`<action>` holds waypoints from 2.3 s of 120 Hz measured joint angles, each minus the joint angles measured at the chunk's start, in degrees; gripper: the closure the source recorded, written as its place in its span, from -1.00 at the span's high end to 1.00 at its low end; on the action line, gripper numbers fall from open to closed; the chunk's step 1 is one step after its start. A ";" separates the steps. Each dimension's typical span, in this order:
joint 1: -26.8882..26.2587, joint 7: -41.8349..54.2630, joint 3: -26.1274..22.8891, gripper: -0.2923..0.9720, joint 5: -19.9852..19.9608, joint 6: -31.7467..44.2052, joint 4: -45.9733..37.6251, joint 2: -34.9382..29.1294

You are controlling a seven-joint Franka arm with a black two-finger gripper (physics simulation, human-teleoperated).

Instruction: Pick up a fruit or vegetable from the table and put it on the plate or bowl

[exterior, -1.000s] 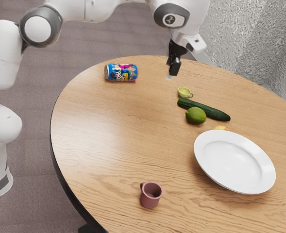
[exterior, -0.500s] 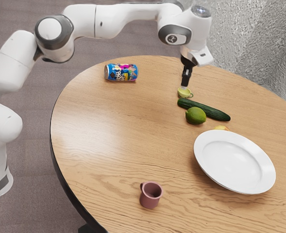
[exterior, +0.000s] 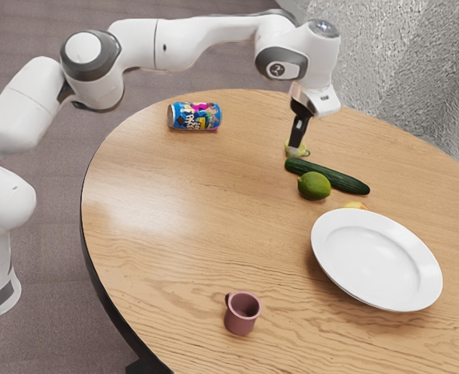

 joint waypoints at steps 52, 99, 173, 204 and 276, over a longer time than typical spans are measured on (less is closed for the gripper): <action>-2.95 -0.12 1.05 0.54 -0.06 -0.95 1.71 0.23; -3.68 -0.22 1.12 0.54 0.06 0.45 2.15 1.40; -5.29 -2.53 2.69 0.54 -4.78 0.92 1.09 1.71; -6.88 -3.30 3.40 0.54 -4.31 3.45 1.32 1.97; -8.33 -5.42 7.93 0.54 -4.24 7.37 1.49 4.60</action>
